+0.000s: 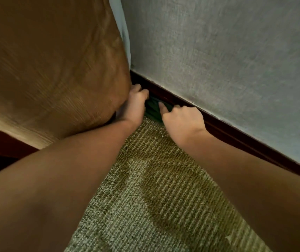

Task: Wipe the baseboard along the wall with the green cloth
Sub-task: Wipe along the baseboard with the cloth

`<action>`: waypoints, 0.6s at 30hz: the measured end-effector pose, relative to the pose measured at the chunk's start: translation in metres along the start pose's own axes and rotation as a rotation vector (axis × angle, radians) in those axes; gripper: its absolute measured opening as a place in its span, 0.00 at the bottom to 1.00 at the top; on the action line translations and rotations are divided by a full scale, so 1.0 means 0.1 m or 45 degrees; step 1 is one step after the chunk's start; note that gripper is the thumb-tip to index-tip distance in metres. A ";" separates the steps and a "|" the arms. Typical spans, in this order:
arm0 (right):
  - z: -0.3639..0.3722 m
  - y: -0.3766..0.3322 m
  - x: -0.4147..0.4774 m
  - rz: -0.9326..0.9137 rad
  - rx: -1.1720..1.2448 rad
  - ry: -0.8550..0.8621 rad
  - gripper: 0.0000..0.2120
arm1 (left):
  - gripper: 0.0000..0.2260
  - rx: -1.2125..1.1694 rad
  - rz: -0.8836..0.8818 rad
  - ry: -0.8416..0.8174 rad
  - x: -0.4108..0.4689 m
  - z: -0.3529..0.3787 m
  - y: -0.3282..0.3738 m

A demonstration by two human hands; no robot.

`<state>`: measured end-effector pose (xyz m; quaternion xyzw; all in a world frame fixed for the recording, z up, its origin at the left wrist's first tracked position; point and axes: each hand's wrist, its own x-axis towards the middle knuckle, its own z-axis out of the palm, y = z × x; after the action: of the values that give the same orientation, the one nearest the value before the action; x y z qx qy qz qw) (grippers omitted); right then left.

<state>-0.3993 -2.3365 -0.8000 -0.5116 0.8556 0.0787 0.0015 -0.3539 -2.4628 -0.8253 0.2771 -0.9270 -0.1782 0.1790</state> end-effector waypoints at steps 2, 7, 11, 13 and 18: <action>0.01 0.04 -0.03 -0.019 -0.039 0.007 0.29 | 0.06 -0.004 -0.139 0.048 -0.03 0.00 0.08; -0.02 0.12 -0.13 -0.081 -0.110 0.008 0.31 | 0.09 -0.083 -0.116 0.018 -0.13 0.00 0.16; -0.04 0.22 -0.26 -0.105 -0.140 0.047 0.32 | 0.09 -0.133 -0.137 0.123 -0.18 -0.01 0.28; -0.04 0.26 -0.31 -0.076 -0.141 0.075 0.32 | 0.09 -0.169 -0.120 0.159 -0.19 -0.04 0.31; -0.03 0.28 -0.38 0.003 -0.086 0.073 0.32 | 0.09 -0.151 -0.058 0.162 -0.24 -0.05 0.40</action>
<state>-0.4056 -2.2909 -0.7898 -0.5123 0.8528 0.0927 -0.0405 -0.3514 -2.4190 -0.8097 0.2977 -0.8950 -0.2190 0.2497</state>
